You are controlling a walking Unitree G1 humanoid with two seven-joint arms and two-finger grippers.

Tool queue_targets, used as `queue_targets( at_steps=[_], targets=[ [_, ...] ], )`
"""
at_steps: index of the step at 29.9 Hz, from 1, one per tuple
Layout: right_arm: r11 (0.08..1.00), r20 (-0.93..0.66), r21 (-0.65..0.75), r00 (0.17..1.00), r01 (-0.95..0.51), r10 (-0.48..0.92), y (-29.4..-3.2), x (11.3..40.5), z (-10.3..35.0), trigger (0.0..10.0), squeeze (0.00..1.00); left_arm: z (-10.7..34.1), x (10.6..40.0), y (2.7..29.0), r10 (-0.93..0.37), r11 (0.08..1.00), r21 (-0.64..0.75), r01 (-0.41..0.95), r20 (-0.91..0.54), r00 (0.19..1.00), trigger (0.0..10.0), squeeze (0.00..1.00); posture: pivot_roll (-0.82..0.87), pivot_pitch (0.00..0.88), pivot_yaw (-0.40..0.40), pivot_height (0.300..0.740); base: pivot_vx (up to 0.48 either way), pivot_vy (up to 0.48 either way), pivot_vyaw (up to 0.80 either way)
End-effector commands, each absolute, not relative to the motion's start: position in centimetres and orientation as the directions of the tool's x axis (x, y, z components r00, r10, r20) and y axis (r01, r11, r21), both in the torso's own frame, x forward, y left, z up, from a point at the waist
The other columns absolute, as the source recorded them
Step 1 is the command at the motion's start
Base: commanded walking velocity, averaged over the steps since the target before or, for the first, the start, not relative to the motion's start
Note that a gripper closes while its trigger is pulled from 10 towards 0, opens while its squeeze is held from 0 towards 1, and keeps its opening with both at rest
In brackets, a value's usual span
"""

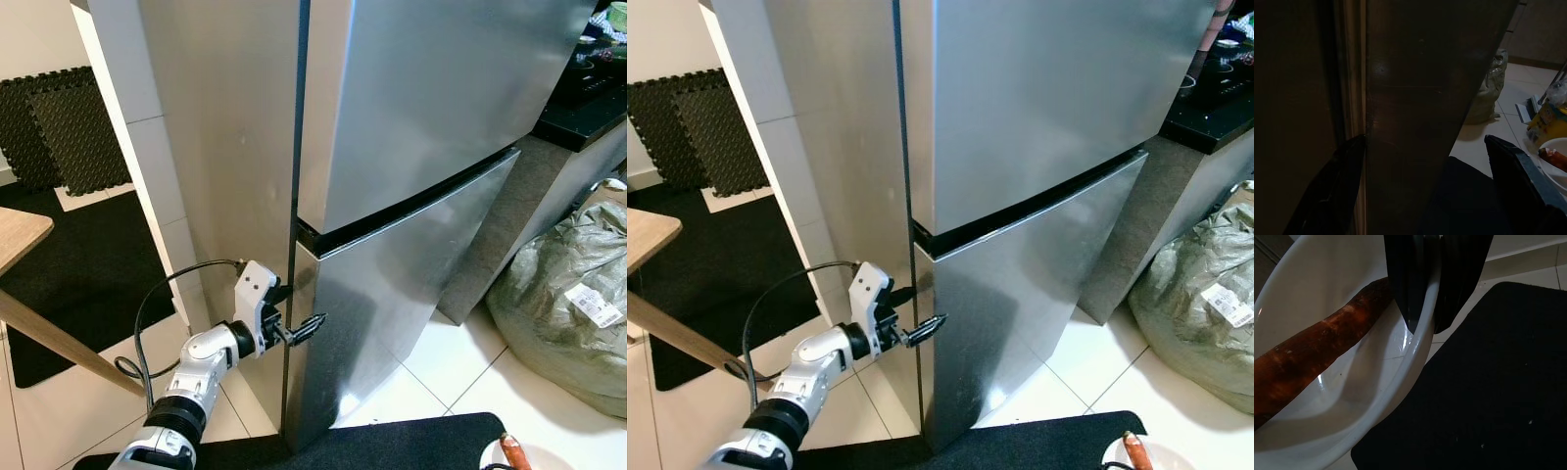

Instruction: Restocking fridge

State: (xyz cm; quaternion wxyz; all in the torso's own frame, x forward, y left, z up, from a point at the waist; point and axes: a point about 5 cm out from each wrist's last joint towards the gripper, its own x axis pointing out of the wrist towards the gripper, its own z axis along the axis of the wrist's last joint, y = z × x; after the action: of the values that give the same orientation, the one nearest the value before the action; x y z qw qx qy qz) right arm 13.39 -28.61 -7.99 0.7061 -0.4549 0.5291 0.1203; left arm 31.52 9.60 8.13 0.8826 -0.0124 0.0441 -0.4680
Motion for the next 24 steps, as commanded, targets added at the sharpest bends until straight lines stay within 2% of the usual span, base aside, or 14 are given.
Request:
queue_targets(
  at_steps=[1,24],
  targets=[
    [0.567,-0.854,-0.52,0.414,-0.639,-0.316,-28.64,13.36,-7.98,10.0,0.0,6.83,29.7,6.56,-0.914,0.403,-0.12,0.907,-0.092,0.394,10.0,0.0,-0.12,0.035,-0.038,0.74,0.0,0.0,0.0],
    [0.568,-0.852,-0.522,0.416,-0.636,-0.317,-28.68,13.44,-7.94,10.0,0.0,7.45,29.24,6.14,-0.937,0.35,-0.132,0.927,-0.056,0.345,10.0,0.0,-0.13,0.032,-0.039,0.74,0.0,0.0,0.0]
  ],
)
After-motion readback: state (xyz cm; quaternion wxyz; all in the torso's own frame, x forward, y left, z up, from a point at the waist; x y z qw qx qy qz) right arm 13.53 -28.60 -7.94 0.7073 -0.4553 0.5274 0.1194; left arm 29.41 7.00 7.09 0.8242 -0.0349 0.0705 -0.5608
